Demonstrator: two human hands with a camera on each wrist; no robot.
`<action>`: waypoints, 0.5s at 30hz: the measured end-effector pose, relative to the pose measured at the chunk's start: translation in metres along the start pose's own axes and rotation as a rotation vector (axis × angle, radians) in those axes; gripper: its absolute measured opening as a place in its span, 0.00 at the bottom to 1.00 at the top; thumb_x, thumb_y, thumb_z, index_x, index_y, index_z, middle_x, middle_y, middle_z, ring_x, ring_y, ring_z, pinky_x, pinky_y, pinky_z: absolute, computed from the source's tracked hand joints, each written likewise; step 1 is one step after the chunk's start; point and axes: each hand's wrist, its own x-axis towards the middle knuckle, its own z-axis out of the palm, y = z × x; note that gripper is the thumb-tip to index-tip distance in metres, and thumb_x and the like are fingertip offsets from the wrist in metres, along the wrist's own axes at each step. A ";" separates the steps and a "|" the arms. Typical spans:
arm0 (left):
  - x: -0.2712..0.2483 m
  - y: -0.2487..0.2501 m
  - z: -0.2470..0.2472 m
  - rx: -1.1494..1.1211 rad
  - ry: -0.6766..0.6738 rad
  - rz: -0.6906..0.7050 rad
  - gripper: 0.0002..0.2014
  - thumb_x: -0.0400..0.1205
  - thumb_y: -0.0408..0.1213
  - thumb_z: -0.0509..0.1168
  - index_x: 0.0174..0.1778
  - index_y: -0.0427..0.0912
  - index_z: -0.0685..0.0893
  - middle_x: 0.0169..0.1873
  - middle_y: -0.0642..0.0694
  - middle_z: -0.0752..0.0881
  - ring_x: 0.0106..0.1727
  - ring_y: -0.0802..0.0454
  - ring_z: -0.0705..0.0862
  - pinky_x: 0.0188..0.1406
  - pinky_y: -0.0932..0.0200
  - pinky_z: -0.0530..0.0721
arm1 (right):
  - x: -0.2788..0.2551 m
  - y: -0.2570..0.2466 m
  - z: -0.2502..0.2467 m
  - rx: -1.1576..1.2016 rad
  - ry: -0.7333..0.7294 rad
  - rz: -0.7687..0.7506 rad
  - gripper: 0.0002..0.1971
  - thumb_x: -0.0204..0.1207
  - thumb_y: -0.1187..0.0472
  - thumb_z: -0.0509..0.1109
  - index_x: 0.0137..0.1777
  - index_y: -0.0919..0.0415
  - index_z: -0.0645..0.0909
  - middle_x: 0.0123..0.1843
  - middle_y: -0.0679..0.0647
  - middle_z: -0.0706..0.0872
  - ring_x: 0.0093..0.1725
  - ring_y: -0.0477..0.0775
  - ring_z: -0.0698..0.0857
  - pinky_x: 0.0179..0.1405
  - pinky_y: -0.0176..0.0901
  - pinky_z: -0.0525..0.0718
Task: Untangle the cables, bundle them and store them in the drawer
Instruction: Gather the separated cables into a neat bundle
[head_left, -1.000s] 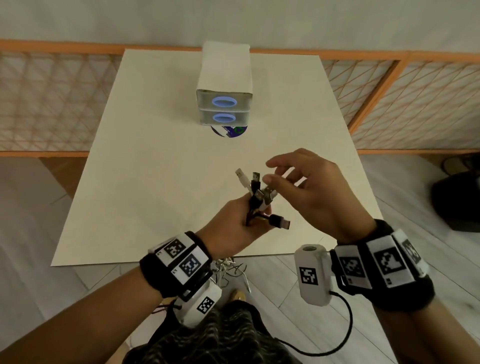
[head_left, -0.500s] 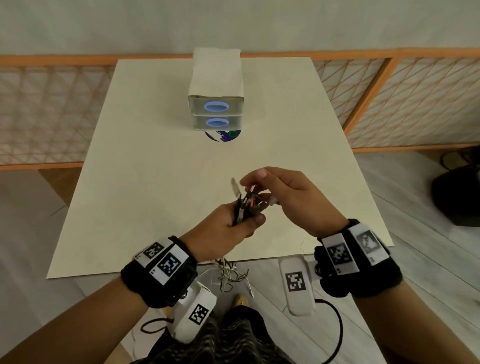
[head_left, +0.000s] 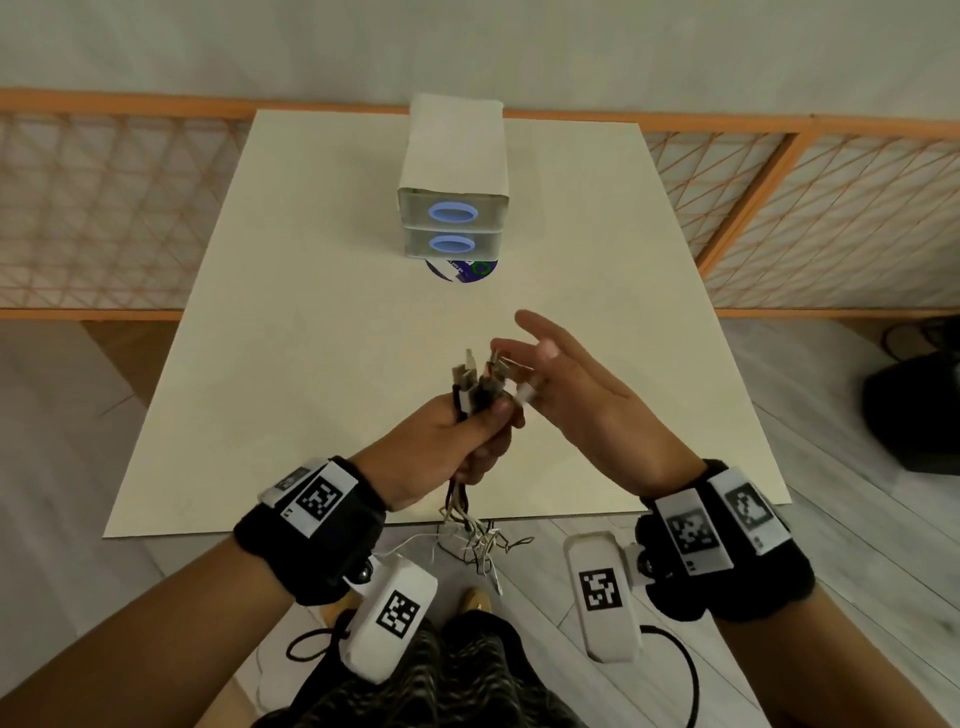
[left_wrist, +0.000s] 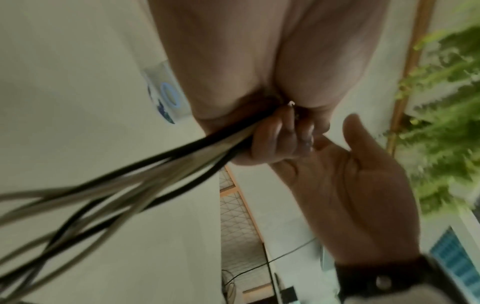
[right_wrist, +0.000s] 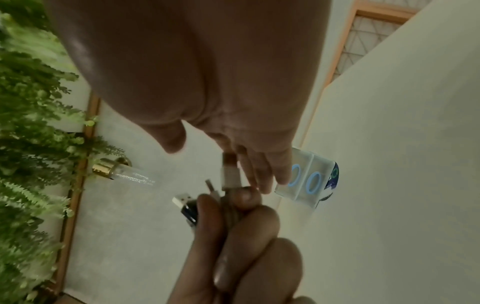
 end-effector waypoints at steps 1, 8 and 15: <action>-0.001 0.000 -0.002 -0.083 0.011 -0.010 0.14 0.80 0.48 0.55 0.43 0.41 0.78 0.23 0.54 0.66 0.21 0.60 0.62 0.20 0.68 0.63 | 0.000 0.003 0.000 -0.057 0.066 -0.019 0.19 0.81 0.49 0.60 0.72 0.45 0.69 0.68 0.44 0.81 0.67 0.40 0.79 0.67 0.41 0.73; -0.006 0.001 -0.006 -0.226 -0.064 -0.084 0.13 0.81 0.46 0.56 0.39 0.48 0.84 0.22 0.52 0.71 0.22 0.57 0.64 0.23 0.65 0.64 | -0.005 0.002 -0.003 -0.715 0.142 -0.364 0.17 0.73 0.56 0.73 0.62 0.53 0.80 0.62 0.46 0.81 0.64 0.46 0.78 0.66 0.34 0.73; -0.009 0.002 0.000 -0.164 -0.092 -0.130 0.15 0.80 0.48 0.56 0.33 0.42 0.75 0.21 0.51 0.73 0.22 0.57 0.63 0.23 0.65 0.65 | -0.004 0.006 -0.005 -0.777 0.055 -0.253 0.04 0.71 0.57 0.74 0.44 0.55 0.87 0.66 0.48 0.79 0.63 0.47 0.78 0.63 0.40 0.75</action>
